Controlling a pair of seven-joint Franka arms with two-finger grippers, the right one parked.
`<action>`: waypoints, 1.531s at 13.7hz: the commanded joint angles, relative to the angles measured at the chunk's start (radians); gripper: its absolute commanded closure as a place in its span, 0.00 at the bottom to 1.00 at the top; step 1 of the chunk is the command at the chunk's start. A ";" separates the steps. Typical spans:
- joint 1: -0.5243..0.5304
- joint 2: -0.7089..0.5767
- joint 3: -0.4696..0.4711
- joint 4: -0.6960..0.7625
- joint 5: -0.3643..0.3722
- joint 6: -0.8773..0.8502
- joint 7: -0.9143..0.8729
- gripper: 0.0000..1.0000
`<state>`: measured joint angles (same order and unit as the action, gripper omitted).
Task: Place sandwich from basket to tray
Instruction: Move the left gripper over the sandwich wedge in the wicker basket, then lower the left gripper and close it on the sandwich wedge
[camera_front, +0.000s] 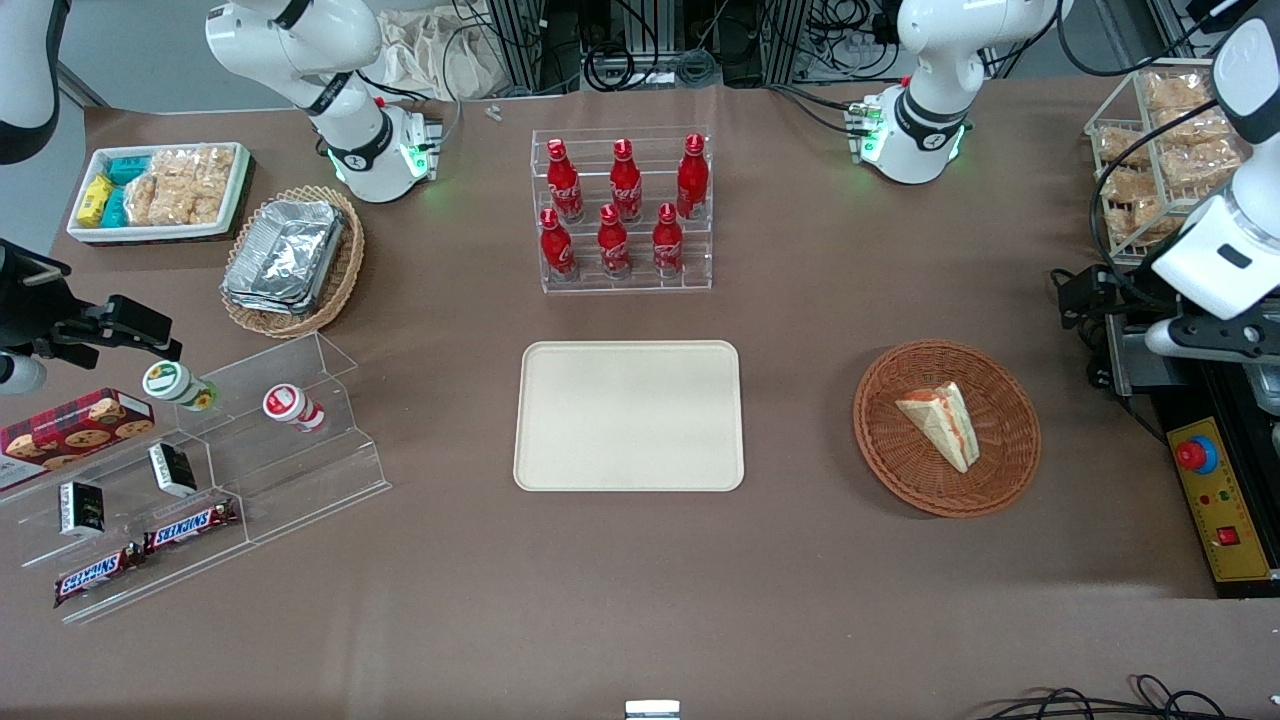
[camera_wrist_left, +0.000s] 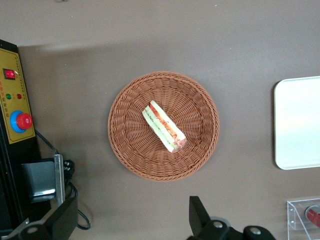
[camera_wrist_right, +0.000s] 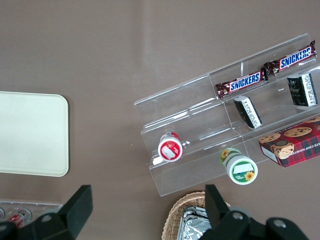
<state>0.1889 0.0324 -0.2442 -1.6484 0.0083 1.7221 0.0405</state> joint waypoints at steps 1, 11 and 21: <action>-0.005 0.023 -0.012 0.027 0.010 -0.026 -0.042 0.00; -0.035 0.057 -0.024 -0.169 0.018 0.180 -0.552 0.00; -0.019 0.265 -0.004 -0.424 0.041 0.648 -0.737 0.00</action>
<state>0.1697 0.2580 -0.2468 -2.0791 0.0206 2.3269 -0.6336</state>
